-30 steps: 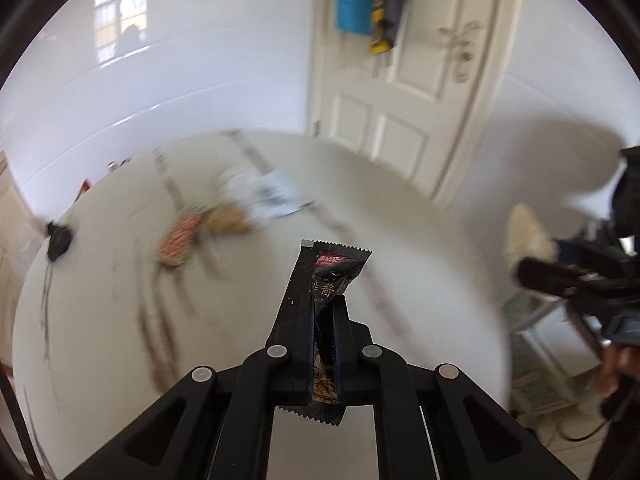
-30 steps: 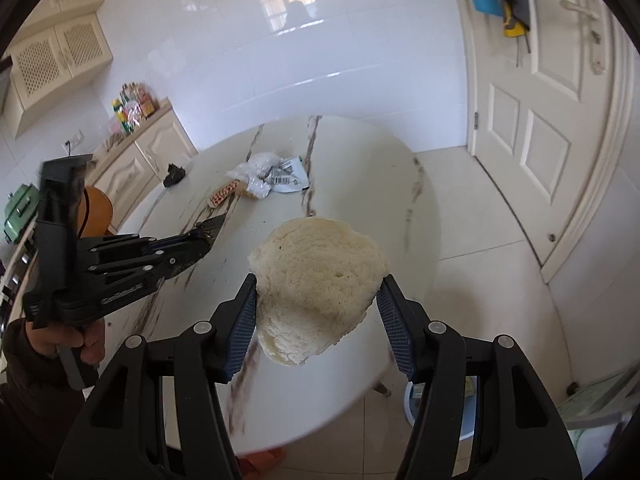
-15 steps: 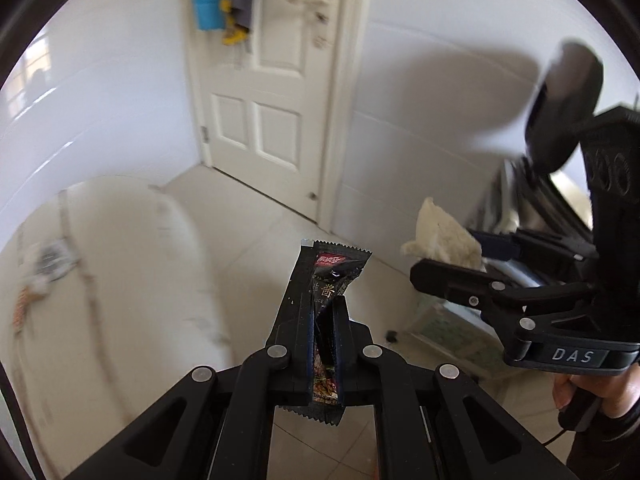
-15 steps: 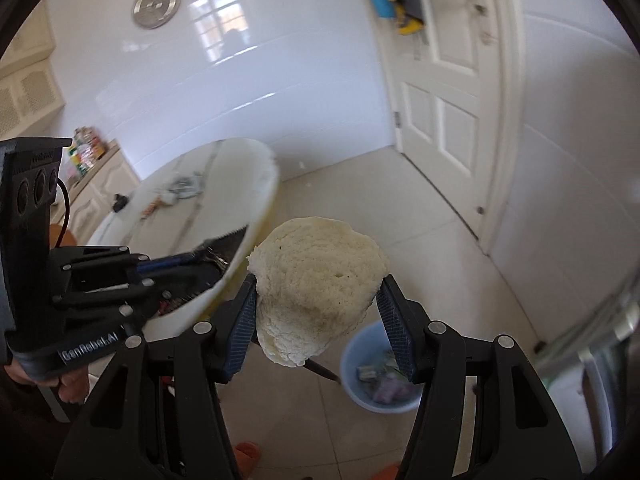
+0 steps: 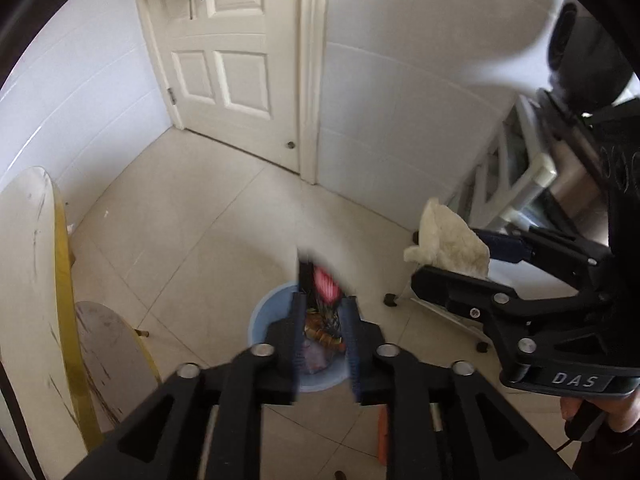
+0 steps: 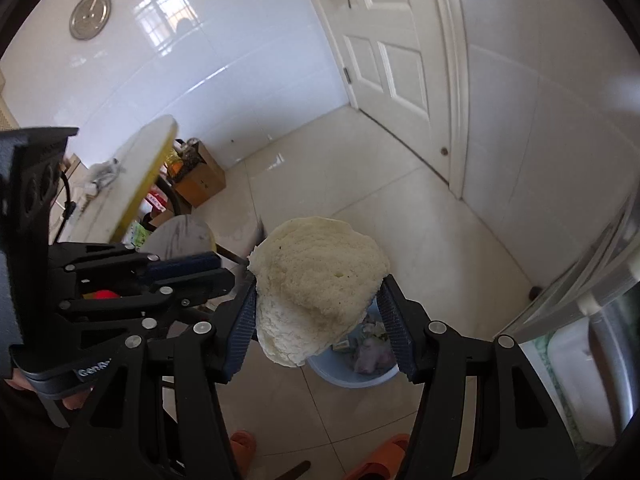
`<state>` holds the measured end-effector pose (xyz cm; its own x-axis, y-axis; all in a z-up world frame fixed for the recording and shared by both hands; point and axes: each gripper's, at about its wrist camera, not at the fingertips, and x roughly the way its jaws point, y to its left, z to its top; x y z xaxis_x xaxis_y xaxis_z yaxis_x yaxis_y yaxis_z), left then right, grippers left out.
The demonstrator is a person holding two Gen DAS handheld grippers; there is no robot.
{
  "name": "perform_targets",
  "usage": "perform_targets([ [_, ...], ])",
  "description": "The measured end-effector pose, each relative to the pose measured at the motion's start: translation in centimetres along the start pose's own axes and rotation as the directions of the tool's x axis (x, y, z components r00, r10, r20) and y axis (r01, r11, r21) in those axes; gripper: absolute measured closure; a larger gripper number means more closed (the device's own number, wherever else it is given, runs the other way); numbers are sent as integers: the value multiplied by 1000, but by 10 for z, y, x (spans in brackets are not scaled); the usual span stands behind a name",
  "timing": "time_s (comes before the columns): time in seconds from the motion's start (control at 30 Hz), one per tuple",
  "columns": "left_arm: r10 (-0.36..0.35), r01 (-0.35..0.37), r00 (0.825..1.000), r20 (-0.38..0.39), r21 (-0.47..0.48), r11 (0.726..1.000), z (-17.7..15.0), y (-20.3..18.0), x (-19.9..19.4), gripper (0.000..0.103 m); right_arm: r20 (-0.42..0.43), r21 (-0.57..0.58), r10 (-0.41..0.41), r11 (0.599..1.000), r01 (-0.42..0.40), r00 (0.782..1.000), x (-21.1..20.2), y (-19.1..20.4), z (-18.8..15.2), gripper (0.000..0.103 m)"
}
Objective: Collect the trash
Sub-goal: 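Carry the packet and bun over the blue bucket and open both tools, then move both open tools back over the table trash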
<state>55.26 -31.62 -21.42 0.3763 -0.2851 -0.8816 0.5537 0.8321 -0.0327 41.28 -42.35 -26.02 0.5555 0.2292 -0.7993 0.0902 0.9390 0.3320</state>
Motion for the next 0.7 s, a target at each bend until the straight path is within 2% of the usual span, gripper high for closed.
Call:
perform_targets([
  [0.07, 13, -13, 1000, 8, -12, 1000, 3, 0, 5, 66, -15, 13, 4, 1000, -4, 1000, 10, -6, -2, 47],
  [0.17, 36, -36, 999, 22, -19, 999, 7, -3, 6, 64, -42, 22, 17, 1000, -16, 999, 24, -10, -4, 45],
  [0.3, 73, -71, 995, 74, -36, 997, 9, -7, -4, 54, -65, 22, 34, 999, -32, 997, 38, -3, -4, 43],
  [0.4, 71, -65, 992, 106, -55, 996, 4, -6, -22, 53, -66, 20, 28, 999, -27, 997, 42, 5, -3, 31],
  [0.53, 85, -75, 985, 150, -73, 995, -13, 7, -54, 48, -52, 0, 15, 1000, -15, 999, 35, 20, 0, 31],
  [0.6, 93, -79, 981, 171, -87, 993, -22, 16, -73, 38, -34, -13, 12, 1000, -13, 999, 25, 33, 4, 31],
  [0.7, 114, -92, 969, 218, -110, 990, -39, 34, -106, 32, 5, -51, 9, 999, -9, 1000, 6, 58, 15, 27],
])
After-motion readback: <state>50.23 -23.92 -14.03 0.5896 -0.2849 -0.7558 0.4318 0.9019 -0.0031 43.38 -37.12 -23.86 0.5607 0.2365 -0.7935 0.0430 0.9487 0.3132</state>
